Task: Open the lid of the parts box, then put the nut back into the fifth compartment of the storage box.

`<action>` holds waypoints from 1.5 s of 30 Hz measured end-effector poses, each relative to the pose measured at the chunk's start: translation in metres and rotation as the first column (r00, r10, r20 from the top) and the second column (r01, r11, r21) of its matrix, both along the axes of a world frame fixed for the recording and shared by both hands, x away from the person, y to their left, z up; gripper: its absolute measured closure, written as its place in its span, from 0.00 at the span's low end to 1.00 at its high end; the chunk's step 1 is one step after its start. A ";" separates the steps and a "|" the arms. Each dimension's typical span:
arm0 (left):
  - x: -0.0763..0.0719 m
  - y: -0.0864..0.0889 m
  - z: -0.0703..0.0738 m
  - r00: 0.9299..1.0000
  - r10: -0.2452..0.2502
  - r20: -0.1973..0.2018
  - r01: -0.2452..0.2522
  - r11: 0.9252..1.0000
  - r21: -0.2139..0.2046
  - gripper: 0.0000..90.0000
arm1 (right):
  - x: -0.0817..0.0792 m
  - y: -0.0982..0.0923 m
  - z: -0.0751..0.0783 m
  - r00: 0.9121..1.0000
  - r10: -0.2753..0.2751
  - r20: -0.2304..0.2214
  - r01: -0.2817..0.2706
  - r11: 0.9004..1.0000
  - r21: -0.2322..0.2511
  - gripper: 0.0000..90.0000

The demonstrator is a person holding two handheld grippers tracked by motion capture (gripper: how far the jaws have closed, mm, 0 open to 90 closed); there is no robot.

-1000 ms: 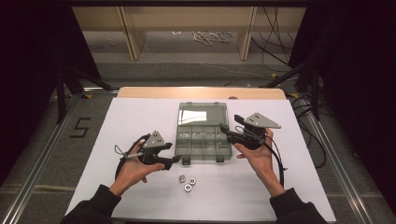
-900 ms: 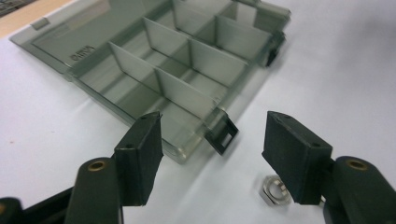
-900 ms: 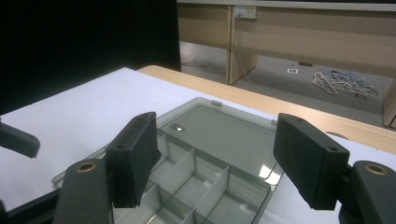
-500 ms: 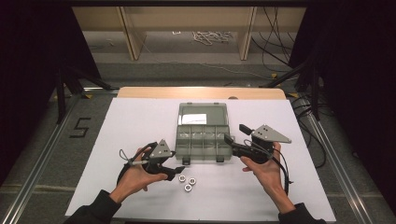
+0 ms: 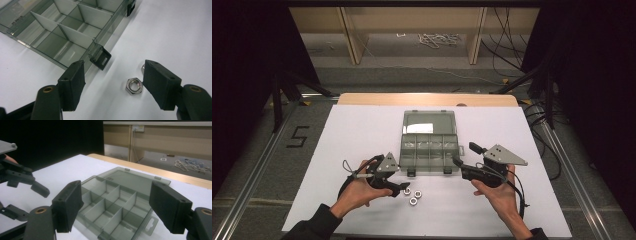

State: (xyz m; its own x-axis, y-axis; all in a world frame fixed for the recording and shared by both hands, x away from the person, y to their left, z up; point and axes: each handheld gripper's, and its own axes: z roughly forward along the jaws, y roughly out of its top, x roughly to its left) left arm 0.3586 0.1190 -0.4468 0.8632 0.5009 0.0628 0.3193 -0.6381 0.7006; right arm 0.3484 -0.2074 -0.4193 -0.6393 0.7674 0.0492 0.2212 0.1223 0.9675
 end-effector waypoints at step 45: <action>0.002 -0.021 -0.027 0.990 -0.080 -0.119 0.099 0.982 0.162 0.49 | -0.046 -0.004 -0.005 0.997 0.068 -0.040 -0.069 0.997 -0.032 0.23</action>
